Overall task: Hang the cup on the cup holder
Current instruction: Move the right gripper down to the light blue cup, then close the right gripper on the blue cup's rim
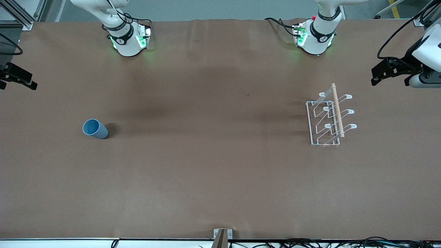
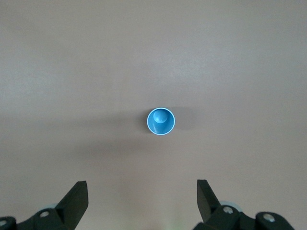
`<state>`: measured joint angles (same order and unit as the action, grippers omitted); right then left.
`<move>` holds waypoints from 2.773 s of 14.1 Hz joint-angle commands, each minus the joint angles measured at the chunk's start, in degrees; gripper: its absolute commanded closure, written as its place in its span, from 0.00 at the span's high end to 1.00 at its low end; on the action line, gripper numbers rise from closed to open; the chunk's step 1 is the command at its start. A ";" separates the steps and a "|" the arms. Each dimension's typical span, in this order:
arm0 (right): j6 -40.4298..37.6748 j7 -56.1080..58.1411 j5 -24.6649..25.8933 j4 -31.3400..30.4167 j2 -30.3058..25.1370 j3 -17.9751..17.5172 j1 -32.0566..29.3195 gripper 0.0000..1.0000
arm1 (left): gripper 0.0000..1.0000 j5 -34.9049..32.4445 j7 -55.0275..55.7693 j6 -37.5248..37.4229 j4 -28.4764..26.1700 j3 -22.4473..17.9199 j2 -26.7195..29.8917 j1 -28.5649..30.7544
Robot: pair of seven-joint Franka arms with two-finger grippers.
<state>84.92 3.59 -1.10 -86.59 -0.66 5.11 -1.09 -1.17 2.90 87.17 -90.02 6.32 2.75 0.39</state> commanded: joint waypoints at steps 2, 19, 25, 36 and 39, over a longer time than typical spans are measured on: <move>-0.20 0.54 -0.57 -0.16 -0.05 -0.27 -0.84 1.00 | 1.00 0.46 -1.14 -0.51 1.51 0.01 -0.38 0.31; 34.56 2.90 -0.92 -27.55 4.52 -0.27 -4.71 1.00 | 1.00 0.46 -1.32 -0.51 1.87 -0.34 -0.91 0.40; 45.06 6.52 -0.92 -35.58 10.75 -0.27 -7.69 0.98 | 1.00 0.55 -1.32 -0.51 1.87 -0.34 -1.00 0.40; 52.19 6.34 -1.36 -36.20 18.50 -0.63 -7.08 0.15 | 1.00 1.25 -1.32 -0.60 1.78 -0.43 -1.08 0.40; 52.01 6.34 -2.85 -36.19 18.94 -0.63 -7.08 0.04 | 1.00 1.25 -1.32 -0.51 1.78 -0.43 -1.17 0.31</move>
<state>136.62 9.10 -2.41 -122.23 18.53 4.73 -7.96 -0.68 2.78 87.21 -89.45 5.96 2.18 0.50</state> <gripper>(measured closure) 0.604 0.000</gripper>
